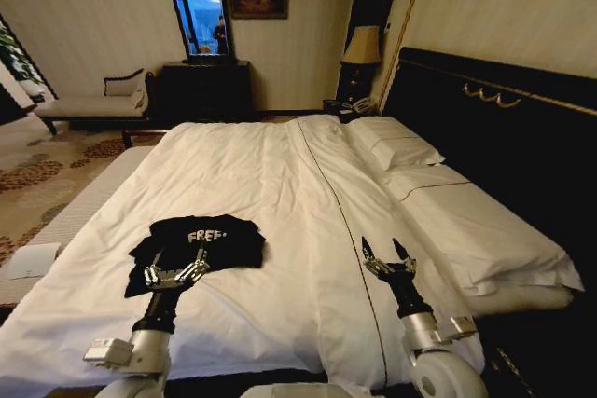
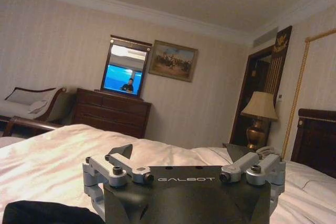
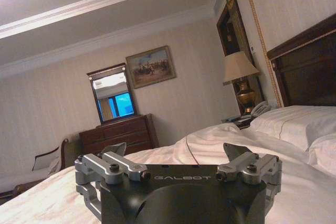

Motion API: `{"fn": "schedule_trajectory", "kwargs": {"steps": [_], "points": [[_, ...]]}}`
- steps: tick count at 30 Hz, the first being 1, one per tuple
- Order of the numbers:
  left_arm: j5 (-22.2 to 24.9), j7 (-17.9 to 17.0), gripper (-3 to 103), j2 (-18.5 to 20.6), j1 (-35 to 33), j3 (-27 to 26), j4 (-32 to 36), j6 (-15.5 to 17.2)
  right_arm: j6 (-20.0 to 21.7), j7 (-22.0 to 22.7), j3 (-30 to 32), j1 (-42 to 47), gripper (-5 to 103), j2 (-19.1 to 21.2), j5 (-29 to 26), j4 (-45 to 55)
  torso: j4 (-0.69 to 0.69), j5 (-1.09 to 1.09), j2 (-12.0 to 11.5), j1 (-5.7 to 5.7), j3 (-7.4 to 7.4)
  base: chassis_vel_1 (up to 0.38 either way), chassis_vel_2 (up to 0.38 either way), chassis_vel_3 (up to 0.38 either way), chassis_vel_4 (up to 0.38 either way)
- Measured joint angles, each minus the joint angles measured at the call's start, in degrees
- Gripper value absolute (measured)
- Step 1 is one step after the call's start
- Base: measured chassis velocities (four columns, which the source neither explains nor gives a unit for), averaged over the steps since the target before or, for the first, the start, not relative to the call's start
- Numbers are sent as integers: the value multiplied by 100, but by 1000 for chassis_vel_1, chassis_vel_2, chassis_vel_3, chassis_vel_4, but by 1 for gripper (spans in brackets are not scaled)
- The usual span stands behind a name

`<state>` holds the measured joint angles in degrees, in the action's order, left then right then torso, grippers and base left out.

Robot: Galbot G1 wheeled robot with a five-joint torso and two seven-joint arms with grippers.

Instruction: Fold the clothes on the bed.

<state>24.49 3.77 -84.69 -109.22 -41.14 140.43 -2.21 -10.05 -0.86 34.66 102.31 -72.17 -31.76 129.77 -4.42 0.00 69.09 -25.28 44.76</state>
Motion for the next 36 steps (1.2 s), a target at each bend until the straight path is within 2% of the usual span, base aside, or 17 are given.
{"fn": "schedule_trajectory", "kwargs": {"steps": [36], "points": [[47, -33, 100, 28, -9, -74, 20, -10, -62, -17, -84, 9, 100, -86, 15, -39, 0, 0, 0, 0, 0, 23, 60, -25, -65]]}}
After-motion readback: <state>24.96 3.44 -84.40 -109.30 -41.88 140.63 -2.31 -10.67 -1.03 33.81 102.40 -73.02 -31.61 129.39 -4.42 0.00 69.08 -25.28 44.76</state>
